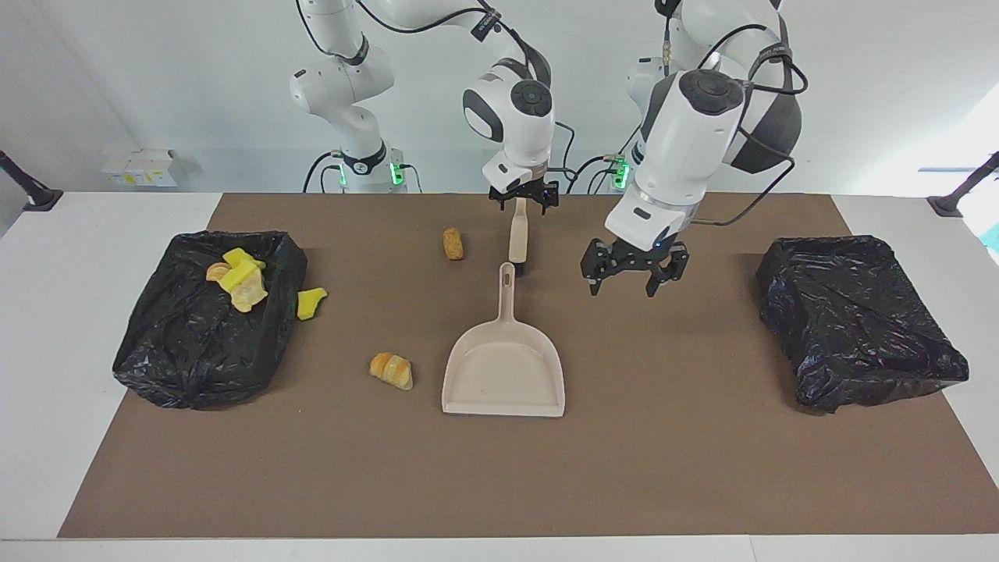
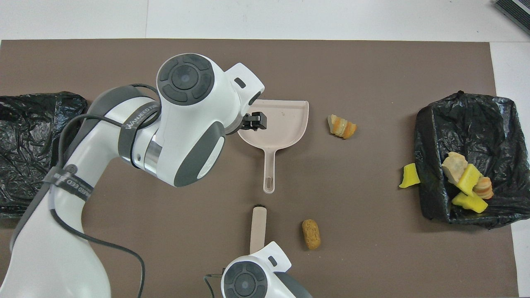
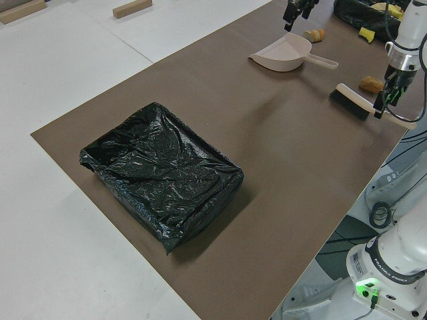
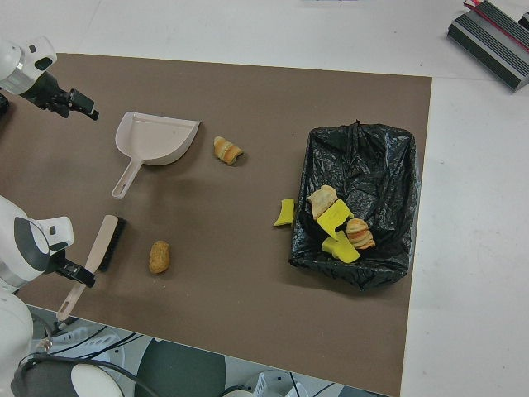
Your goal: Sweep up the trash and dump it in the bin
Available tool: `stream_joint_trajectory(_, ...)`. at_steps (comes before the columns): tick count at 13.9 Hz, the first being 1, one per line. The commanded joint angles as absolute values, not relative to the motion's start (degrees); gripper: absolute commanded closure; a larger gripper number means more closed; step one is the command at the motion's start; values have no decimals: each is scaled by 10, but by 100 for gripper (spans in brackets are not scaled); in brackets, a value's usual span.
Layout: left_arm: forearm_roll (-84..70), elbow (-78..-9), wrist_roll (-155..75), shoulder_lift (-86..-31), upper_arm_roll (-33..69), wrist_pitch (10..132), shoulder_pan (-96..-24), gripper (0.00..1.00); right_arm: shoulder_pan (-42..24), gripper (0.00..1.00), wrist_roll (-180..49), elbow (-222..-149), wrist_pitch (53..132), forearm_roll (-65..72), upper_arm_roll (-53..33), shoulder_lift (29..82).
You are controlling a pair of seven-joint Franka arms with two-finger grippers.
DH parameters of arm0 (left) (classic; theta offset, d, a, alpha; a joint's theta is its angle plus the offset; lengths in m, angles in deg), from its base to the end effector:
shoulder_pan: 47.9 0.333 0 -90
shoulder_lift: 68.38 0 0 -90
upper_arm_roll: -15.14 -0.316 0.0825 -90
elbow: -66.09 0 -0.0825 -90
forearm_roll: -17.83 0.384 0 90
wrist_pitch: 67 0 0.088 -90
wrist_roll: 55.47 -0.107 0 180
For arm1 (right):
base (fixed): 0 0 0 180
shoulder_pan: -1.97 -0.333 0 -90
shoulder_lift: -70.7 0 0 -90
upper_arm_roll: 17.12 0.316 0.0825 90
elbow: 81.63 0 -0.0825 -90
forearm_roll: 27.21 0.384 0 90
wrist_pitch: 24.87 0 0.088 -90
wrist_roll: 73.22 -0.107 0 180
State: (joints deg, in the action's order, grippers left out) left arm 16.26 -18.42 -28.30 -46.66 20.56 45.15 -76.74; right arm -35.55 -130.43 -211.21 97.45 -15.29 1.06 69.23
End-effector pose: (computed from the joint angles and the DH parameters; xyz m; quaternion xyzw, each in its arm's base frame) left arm 0.5693 -0.3786 0.4716 0.9968 -0.0530 0.0296 0.0528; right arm 0.2777 0.4227 0.3391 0.9905 -0.0748 -0.1144 0.0145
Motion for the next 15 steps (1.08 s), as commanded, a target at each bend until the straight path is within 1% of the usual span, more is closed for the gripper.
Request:
stream_joint_trajectory(1,157,-229,-282,-466,198,494,-797,0,-357,28,-1298,-2148,991,-129,9,725)
stream_joint_trajectory(3,156,-249,-278,-465,198,511,-806,0,-357,46,-1297,-2148,995,-115,9,725)
stream_joint_trajectory(4,153,-251,-277,-462,198,516,-811,0,-357,51,-1297,-2148,999,-114,9,725)
stream_joint_trajectory(7,152,-270,-276,-454,198,517,-828,0,-357,52,-1296,-2148,1001,-113,9,724)
stream_joint_trajectory(10,152,-284,-259,-434,198,524,-854,0,-356,52,-1294,-2150,1003,-93,9,724)
stream_joint_trajectory(15,152,-291,-250,-432,198,529,-866,0,-356,52,-1295,-2150,1012,-92,9,718)
